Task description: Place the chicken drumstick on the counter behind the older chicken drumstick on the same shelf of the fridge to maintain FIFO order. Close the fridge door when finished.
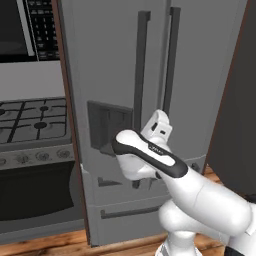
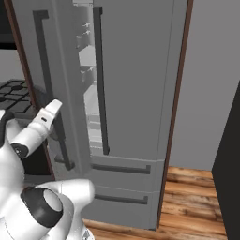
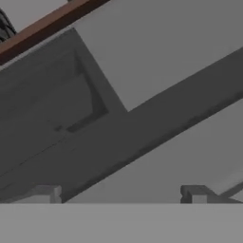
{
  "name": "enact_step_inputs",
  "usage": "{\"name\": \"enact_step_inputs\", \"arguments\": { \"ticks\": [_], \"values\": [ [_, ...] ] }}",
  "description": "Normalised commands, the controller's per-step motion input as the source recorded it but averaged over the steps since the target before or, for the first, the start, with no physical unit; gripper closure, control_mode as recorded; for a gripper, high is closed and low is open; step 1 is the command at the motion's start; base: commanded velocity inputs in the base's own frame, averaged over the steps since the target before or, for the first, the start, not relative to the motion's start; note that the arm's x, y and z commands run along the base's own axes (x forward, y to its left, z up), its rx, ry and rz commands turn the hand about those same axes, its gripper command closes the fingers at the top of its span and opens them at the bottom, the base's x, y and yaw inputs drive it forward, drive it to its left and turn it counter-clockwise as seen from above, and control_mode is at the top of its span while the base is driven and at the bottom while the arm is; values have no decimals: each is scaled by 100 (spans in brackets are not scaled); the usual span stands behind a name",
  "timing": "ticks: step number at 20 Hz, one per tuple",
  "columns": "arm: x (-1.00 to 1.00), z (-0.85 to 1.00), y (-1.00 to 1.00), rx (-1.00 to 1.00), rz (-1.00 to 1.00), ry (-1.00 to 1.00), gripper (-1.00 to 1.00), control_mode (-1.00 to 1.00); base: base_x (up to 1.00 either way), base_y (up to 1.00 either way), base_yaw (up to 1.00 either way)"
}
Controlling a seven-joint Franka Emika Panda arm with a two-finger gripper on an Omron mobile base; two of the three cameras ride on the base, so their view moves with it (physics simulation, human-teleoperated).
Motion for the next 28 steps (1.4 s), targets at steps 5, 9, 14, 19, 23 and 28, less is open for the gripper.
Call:
{"name": "enact_step_inputs", "arguments": {
  "ticks": [5,9,14,19,23,28],
  "values": [
    [53,46,0,-2,-24,0,-100,-100,0,0,0],
    [71,41,4,-3,-21,0,-100,-100,0,0,0],
    [55,38,9,-3,-19,-3,-100,-100,0,0,0],
    [46,31,14,-3,-16,-5,-100,-100,0,0,0],
    [52,19,7,-3,-15,-7,-100,-100,0,0,0],
    [77,5,2,-1,-15,-6,-100,-100,0,0,0]
  ]
}}
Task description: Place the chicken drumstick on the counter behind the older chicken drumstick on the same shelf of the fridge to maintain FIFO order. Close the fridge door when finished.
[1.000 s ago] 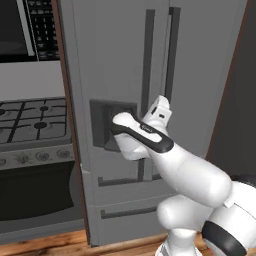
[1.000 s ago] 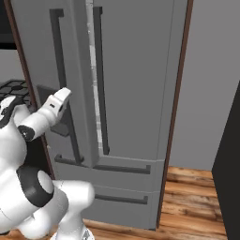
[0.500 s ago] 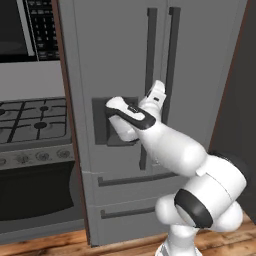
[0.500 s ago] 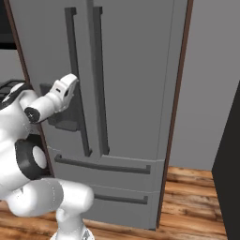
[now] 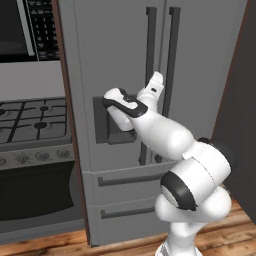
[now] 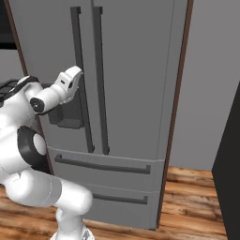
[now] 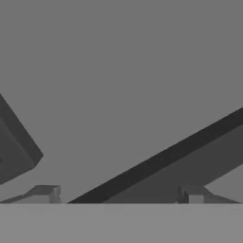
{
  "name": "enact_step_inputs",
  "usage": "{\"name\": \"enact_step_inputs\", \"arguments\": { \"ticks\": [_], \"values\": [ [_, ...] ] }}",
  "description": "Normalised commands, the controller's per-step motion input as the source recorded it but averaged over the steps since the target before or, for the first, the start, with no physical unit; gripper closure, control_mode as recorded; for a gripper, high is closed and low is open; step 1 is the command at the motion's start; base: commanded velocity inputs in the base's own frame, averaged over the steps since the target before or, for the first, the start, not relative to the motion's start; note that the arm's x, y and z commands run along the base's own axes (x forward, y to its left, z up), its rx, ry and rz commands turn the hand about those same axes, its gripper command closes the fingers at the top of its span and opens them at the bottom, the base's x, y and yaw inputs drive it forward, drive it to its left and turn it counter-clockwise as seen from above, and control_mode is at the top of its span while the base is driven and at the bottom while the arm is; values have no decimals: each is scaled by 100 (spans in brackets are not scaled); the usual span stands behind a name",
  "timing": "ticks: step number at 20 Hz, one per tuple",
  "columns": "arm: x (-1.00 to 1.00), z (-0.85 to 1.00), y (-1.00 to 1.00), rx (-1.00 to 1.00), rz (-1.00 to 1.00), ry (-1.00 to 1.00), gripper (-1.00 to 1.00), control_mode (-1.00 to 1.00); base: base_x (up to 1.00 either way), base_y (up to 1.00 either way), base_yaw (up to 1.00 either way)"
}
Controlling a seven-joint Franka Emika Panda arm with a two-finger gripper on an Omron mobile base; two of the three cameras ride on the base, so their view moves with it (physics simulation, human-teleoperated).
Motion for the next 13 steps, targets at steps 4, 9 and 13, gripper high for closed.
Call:
{"name": "enact_step_inputs", "arguments": {
  "ticks": [4,9,13],
  "values": [
    [94,0,1,0,-15,-1,-100,-100,0,0,0],
    [92,0,1,0,-14,0,-100,-100,0,0,0],
    [96,0,4,0,-13,0,-100,-100,0,0,0]
  ]
}}
